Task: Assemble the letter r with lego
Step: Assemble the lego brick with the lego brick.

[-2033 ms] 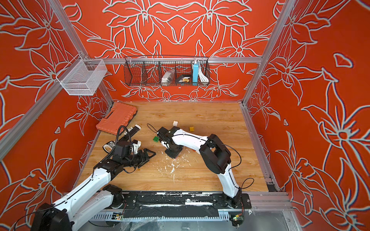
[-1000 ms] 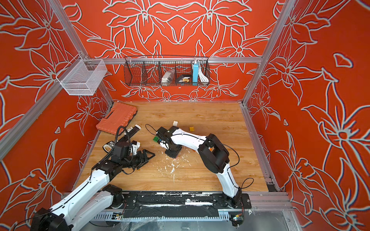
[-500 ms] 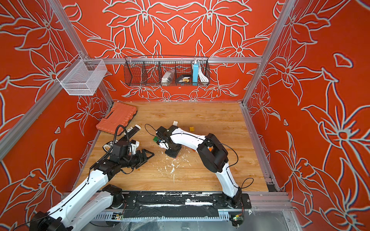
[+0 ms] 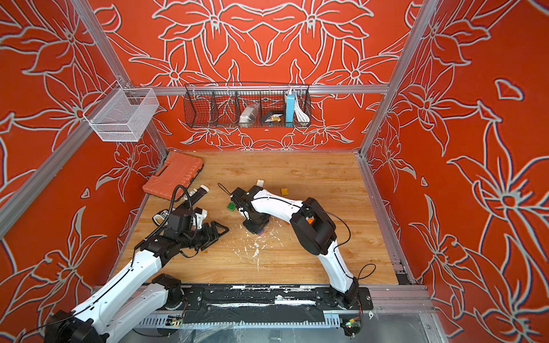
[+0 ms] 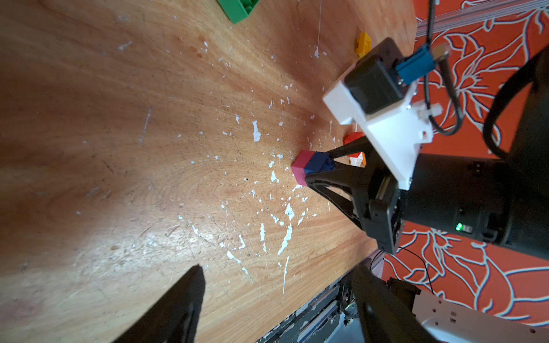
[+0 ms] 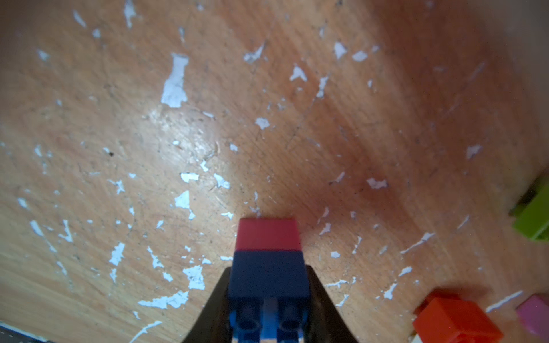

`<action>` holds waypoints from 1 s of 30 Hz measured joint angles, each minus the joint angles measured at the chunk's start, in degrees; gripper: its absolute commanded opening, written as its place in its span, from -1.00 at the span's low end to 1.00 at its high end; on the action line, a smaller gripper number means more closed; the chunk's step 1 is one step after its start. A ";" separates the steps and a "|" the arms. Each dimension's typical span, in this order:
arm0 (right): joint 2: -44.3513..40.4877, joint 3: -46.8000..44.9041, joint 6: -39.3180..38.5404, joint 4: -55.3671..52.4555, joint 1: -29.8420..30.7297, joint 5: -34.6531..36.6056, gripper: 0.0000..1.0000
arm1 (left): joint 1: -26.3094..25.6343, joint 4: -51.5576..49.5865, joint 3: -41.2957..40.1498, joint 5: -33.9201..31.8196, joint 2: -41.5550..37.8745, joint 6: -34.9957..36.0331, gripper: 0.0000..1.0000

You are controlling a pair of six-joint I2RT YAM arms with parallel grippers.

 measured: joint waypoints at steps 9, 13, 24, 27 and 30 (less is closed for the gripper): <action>-0.22 -1.68 3.98 1.62 -0.50 -1.60 -1.00 | 0.00 0.28 0.00 -0.04 0.28 0.20 0.58; 0.02 -2.27 3.39 2.12 -0.50 -1.49 -1.00 | 0.02 0.26 0.00 -0.09 0.28 0.28 0.59; -2.93 -3.56 4.11 4.31 -0.90 -1.88 0.38 | 0.17 -6.01 7.21 -4.22 -1.53 4.44 0.98; -4.70 -3.69 4.59 4.90 -1.11 -2.01 0.53 | 0.33 -8.94 10.29 -6.34 -1.86 6.25 0.98; -9.99 -4.22 4.76 5.62 -1.38 -1.99 0.54 | 0.35 -12.07 13.53 -8.87 -1.14 8.33 0.98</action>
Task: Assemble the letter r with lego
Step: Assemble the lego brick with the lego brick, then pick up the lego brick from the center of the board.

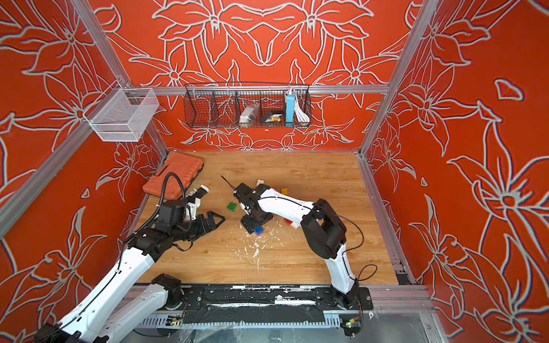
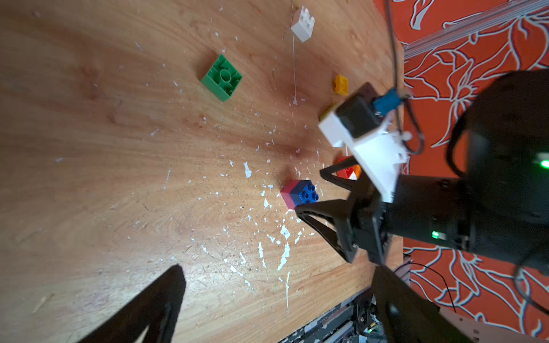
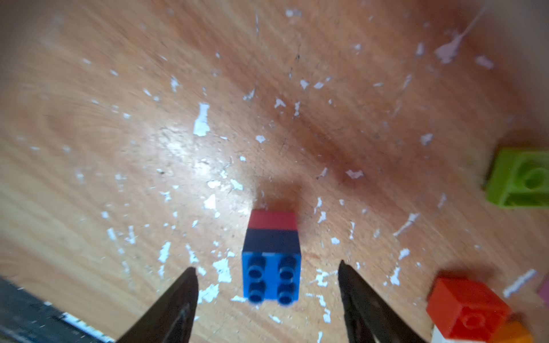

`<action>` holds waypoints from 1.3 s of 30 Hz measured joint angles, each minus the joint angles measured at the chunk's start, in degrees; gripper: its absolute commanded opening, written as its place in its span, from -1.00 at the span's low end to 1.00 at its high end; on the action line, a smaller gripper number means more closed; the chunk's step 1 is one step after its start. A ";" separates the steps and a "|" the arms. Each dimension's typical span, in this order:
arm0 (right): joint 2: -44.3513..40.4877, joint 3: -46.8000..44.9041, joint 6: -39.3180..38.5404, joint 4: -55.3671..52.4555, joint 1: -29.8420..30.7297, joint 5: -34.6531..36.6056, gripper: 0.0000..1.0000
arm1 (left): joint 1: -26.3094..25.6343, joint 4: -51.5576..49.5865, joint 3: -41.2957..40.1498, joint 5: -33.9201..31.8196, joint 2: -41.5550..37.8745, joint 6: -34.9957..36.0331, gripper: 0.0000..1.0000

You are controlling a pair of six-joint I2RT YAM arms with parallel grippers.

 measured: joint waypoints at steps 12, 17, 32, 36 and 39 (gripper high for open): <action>-34.71 -27.47 3.41 17.94 -2.93 6.03 0.97 | -0.04 -9.22 16.55 -8.90 21.66 11.50 0.72; -41.03 -33.70 5.55 21.16 -9.31 5.97 0.93 | -0.37 -10.71 22.05 -11.37 30.10 15.91 0.60; -48.85 -40.92 7.78 23.96 -18.10 -5.55 0.86 | -6.12 -15.91 43.43 -20.92 60.39 26.91 0.49; -53.05 -41.40 7.82 24.90 -18.38 -6.29 0.85 | -6.14 -16.20 45.64 -21.86 64.50 29.44 0.48; -54.10 -41.57 7.85 25.05 -18.47 -6.56 0.85 | -6.05 -16.50 46.60 -22.18 66.10 30.80 0.46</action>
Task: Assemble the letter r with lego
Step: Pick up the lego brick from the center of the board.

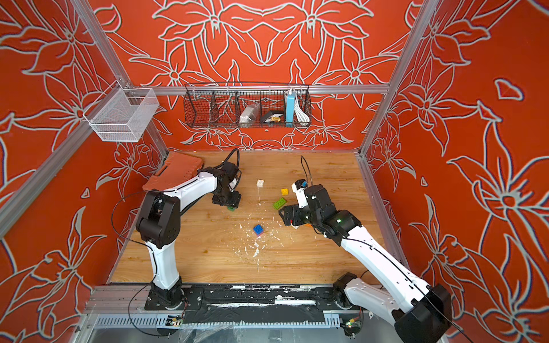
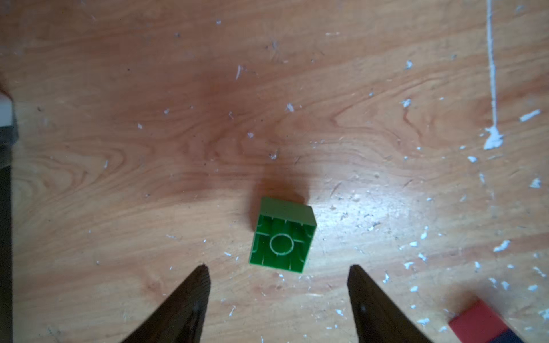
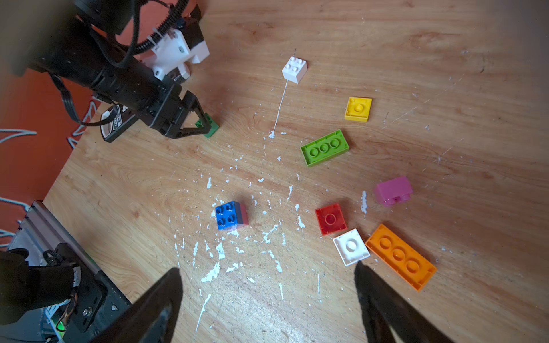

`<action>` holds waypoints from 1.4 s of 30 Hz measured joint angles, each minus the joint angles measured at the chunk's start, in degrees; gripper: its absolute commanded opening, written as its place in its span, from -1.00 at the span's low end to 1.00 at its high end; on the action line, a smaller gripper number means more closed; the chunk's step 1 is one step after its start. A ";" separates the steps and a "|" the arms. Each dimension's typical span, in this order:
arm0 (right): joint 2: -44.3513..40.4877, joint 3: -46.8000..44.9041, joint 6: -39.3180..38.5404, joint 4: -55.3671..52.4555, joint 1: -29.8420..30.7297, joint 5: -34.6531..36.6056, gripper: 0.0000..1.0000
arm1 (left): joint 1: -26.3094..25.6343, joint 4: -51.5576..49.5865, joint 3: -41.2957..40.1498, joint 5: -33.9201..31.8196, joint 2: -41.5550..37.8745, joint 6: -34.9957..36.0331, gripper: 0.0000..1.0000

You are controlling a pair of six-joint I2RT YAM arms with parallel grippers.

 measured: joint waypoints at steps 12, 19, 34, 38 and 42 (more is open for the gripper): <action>-0.57 -0.92 -0.04 -0.07 0.00 -0.98 0.81 | 0.00 -0.55 4.85 -1.14 6.71 3.67 0.10; -0.87 -1.03 -0.07 -0.26 0.00 -0.98 0.81 | 0.00 -1.81 4.90 -1.14 7.50 4.61 -0.06; -1.62 -1.44 0.02 -0.81 0.00 -0.13 0.83 | -0.42 -1.97 4.46 1.22 6.08 4.44 -0.58; 0.04 1.46 0.13 -4.48 -0.02 2.21 0.83 | -0.44 0.09 0.55 6.14 -3.87 3.28 -0.76; 2.84 6.60 0.07 -6.40 -0.22 3.56 0.80 | -0.44 6.10 -1.81 11.65 -19.08 2.45 -0.84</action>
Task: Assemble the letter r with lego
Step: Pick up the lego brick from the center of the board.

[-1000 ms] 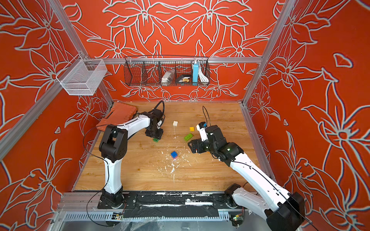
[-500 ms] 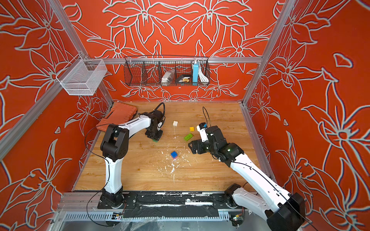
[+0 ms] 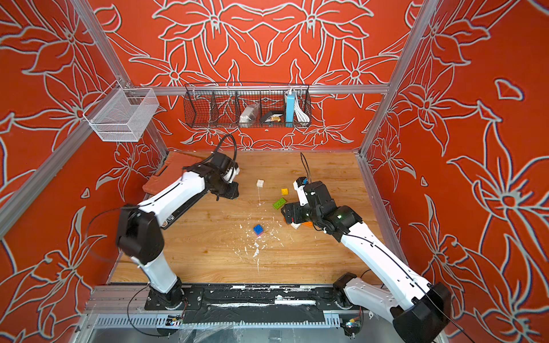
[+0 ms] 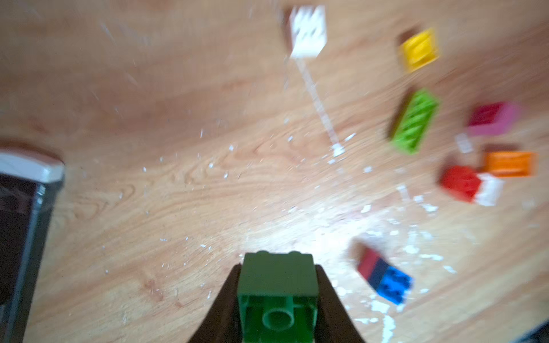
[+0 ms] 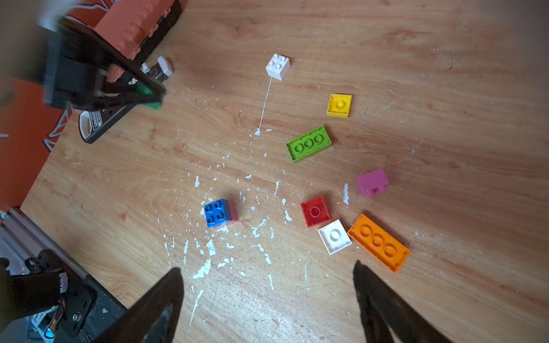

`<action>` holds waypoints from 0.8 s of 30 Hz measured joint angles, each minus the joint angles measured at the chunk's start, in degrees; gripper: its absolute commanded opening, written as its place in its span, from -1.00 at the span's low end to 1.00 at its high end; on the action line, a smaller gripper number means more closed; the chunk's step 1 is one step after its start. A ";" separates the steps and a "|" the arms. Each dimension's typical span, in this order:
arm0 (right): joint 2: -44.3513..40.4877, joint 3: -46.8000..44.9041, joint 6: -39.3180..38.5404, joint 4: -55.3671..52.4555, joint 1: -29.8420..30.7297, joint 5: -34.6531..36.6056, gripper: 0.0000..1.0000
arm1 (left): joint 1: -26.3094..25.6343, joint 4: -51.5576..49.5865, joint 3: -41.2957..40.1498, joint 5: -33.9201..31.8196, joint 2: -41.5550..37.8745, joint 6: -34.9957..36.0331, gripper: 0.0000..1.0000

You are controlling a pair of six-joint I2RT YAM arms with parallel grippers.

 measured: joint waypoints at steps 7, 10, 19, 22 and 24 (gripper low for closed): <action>3.56 9.42 -0.09 -2.78 -0.55 0.68 0.82 | -0.24 22.82 -12.22 10.60 -22.25 2.75 -1.00; 5.38 13.90 0.74 -3.21 -1.77 -2.38 0.86 | -0.33 34.75 -22.40 15.80 -28.68 6.23 -1.00; 5.81 13.40 13.33 12.07 -5.90 -26.64 0.72 | -0.31 56.94 -35.28 28.17 -34.73 15.93 -1.00; 5.73 12.28 18.12 18.18 -5.73 -32.79 0.69 | -0.31 65.85 -37.11 32.54 -34.64 16.85 -1.00; 5.73 11.96 20.79 21.05 -5.38 -35.89 0.68 | -0.31 71.56 -37.24 35.54 -33.38 16.92 -1.00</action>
